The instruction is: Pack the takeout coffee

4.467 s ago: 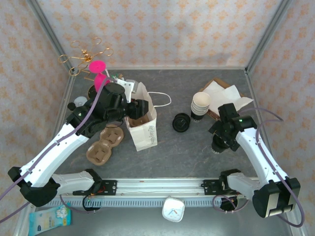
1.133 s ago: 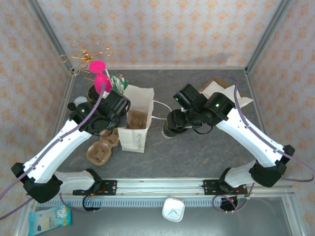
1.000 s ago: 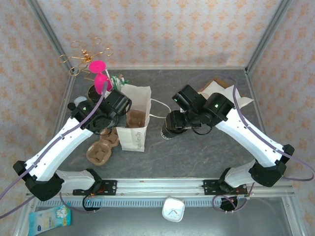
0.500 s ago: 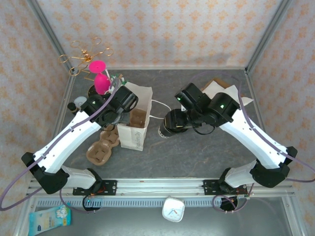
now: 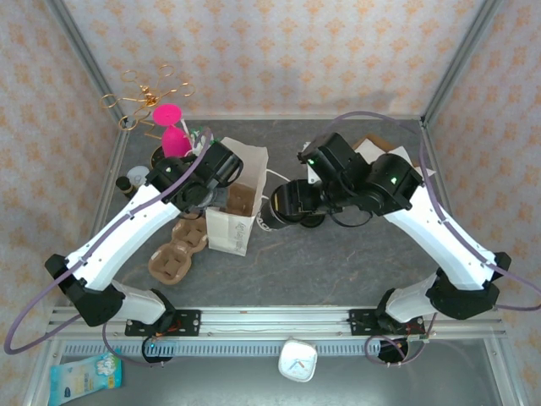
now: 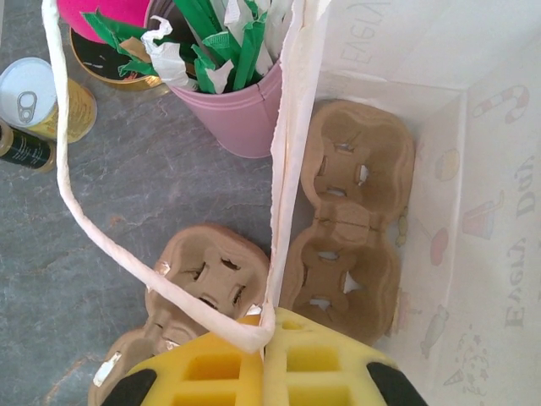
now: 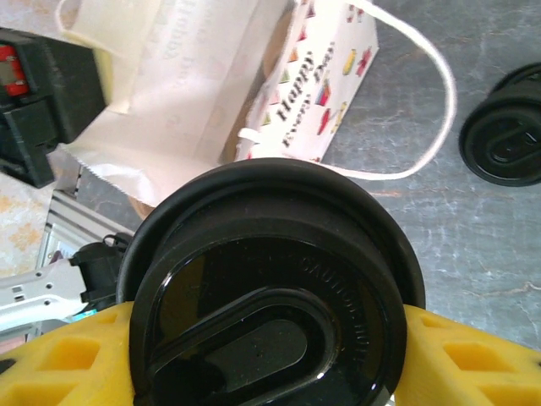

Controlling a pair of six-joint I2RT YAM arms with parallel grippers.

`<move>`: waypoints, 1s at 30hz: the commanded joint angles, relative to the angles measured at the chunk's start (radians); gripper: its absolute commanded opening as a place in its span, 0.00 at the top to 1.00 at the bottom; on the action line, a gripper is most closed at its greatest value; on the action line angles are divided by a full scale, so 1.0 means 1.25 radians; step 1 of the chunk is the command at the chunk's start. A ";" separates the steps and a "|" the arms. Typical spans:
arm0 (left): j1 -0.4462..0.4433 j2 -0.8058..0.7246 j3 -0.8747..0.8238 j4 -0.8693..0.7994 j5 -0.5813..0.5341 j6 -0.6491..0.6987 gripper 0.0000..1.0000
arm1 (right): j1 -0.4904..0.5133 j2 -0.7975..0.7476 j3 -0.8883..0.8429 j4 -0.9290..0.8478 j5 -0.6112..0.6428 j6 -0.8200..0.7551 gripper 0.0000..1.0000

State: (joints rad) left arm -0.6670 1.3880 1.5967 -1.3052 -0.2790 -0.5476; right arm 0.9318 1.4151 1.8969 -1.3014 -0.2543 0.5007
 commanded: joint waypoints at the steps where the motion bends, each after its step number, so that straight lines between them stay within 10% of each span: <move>1: 0.007 0.008 0.029 0.001 -0.049 0.015 0.94 | 0.008 0.015 0.043 -0.008 0.001 0.002 0.39; 30: -0.001 0.043 0.062 0.022 -0.027 0.031 0.99 | 0.009 0.041 0.193 -0.007 -0.003 -0.013 0.40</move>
State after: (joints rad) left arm -0.6670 1.4612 1.6592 -1.3014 -0.3283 -0.5140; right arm 0.9398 1.4433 2.0830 -1.3136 -0.2558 0.4995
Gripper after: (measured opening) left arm 0.054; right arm 0.616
